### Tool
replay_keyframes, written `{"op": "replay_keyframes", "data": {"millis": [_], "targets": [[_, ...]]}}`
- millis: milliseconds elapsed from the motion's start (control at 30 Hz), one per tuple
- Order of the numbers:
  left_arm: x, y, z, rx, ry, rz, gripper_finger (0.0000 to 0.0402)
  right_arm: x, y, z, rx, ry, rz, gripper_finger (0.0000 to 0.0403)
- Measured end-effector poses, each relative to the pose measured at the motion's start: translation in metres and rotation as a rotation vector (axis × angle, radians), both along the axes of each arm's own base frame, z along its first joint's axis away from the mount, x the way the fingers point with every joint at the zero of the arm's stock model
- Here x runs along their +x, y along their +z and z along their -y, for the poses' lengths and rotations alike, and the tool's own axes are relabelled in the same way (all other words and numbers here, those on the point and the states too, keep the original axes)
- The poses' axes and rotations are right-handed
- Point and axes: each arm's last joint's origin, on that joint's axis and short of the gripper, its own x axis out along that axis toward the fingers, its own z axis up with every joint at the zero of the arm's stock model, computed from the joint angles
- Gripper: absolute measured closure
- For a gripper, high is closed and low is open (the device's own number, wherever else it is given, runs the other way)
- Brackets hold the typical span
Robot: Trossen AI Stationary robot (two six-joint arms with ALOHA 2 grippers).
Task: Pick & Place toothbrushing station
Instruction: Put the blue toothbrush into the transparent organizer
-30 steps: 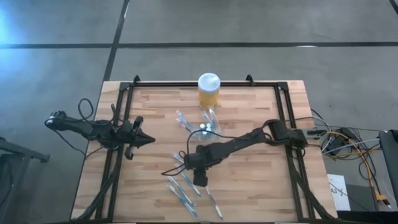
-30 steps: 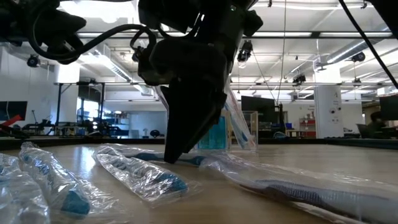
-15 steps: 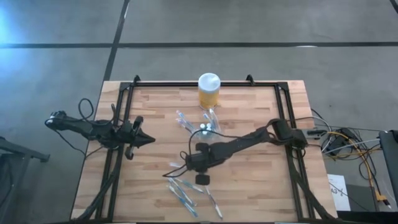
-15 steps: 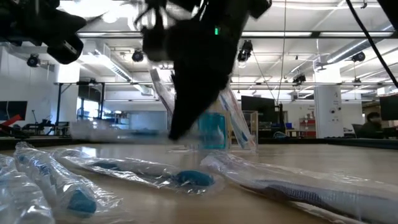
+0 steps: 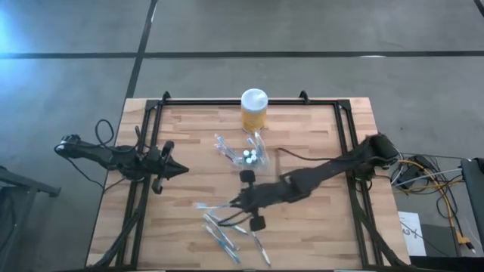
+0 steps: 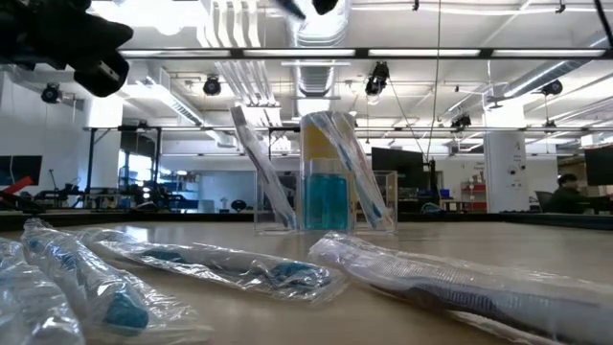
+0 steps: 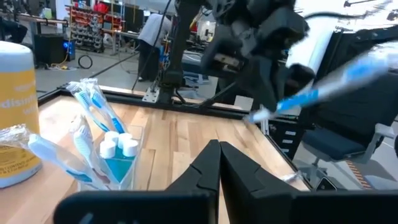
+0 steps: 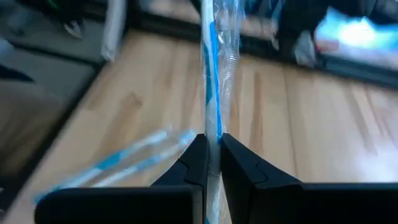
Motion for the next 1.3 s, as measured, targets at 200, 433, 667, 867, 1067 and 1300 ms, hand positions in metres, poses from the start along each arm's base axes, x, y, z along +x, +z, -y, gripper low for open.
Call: {"op": "replay_keyframes", "data": {"millis": [200, 433, 667, 867, 1067, 1300], "targets": [[0.005, -0.001, 0.003, 0.033, -0.042, 0.101, 0.0396, -0.044, -0.011, 0.027, 0.048, -0.017, 0.231, 0.0382], [0.017, -0.013, 0.006, 0.048, -0.017, 0.178, 0.0388, -0.067, -0.044, 0.055, 0.125, -0.079, 0.481, 0.0382], [0.033, -0.015, 0.008, 0.057, 0.068, 0.139, 0.0342, -0.062, -0.063, 0.056, 0.110, -0.085, 0.521, 0.0383], [0.057, -0.001, 0.015, 0.089, 0.043, 0.087, 0.0267, -0.046, -0.076, 0.058, 0.069, -0.162, 0.495, 0.0383], [0.081, 0.018, 0.023, 0.122, 0.034, 0.205, 0.0197, -0.032, -0.082, 0.061, 0.069, -0.177, 0.498, 0.0383], [0.101, 0.020, 0.029, 0.119, 0.036, 0.216, 0.0184, -0.029, -0.080, 0.060, 0.080, -0.163, 0.518, 0.0377]]}}
